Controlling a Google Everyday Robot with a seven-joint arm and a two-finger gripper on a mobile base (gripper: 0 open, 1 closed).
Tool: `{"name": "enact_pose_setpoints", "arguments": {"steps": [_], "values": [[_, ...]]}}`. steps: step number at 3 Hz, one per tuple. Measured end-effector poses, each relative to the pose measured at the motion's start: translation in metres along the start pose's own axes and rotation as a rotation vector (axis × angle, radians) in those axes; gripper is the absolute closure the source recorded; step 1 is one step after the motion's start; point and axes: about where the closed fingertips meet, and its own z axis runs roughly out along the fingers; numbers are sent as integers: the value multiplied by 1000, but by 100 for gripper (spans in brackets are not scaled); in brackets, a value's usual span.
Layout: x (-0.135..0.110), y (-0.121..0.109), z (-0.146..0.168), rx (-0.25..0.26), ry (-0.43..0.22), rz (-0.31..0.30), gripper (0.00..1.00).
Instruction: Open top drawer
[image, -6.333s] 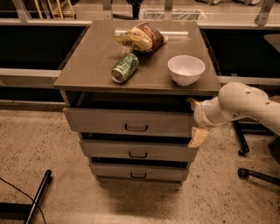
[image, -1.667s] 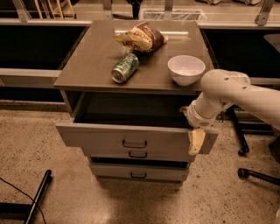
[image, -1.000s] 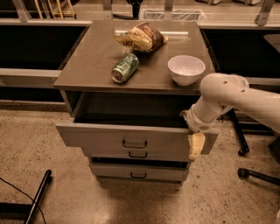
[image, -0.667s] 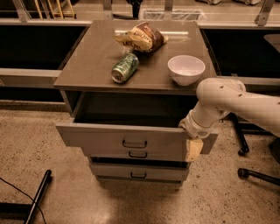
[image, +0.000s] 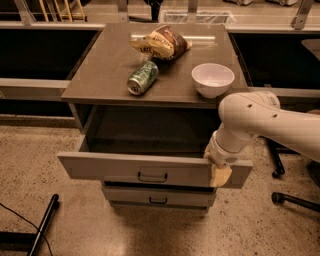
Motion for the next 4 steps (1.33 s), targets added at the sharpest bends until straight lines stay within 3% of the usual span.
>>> {"name": "enact_pose_setpoints", "arguments": {"steps": [2,4], "values": [[-10,10,-23,23,44,-43,37],[-20,-6,-55,91,62,-73,36]]}}
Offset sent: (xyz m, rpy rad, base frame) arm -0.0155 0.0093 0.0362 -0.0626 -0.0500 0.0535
